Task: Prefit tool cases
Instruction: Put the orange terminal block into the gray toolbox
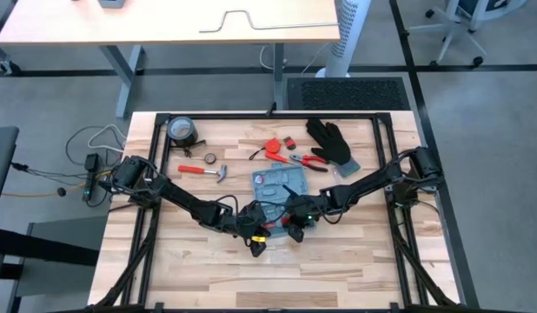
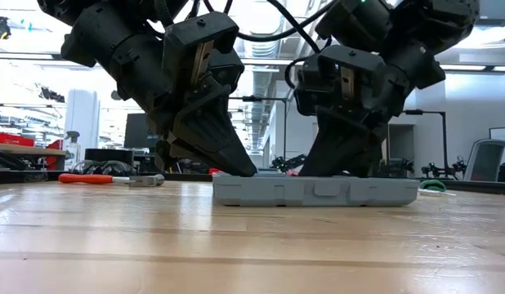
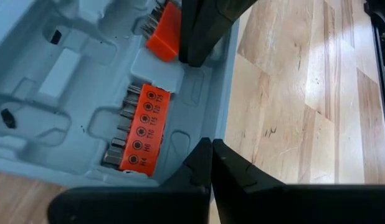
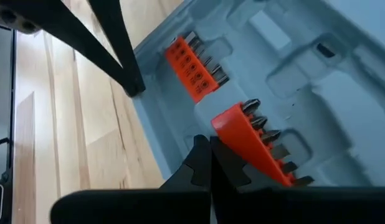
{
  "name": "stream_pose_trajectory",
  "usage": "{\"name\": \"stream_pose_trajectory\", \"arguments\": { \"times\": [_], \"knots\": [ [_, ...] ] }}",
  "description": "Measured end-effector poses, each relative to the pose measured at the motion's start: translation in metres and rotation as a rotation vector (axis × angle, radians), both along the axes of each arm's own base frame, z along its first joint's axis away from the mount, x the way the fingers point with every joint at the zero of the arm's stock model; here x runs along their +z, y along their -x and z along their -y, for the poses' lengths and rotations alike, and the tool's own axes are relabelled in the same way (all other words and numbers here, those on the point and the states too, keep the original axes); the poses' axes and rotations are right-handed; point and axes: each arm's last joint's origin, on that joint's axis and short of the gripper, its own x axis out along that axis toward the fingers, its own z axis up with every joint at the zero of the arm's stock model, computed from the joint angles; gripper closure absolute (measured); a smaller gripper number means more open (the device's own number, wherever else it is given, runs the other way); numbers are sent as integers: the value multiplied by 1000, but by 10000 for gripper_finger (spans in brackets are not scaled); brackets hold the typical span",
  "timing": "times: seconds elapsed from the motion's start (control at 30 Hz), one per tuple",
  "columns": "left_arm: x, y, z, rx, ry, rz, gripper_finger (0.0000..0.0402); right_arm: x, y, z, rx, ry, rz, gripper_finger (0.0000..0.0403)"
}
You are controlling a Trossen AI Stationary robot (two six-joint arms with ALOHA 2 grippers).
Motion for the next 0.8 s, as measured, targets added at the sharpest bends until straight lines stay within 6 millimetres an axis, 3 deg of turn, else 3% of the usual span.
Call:
{"name": "stream_pose_trajectory", "arguments": {
  "times": [0.37, 0.6, 0.8],
  "knots": [
    [0, 0, 0, -1, -4, -4, 401, -1, 3, -1, 17, -29, -39, 403],
    [0, 0, 0, -18, -4, 5, 401, 21, 9, -1, 16, -18, -1, 403],
    [2, -4, -4, -37, 13, 31, 401, 29, 29, 6, -55, 41, -61, 403]
  ]
}}
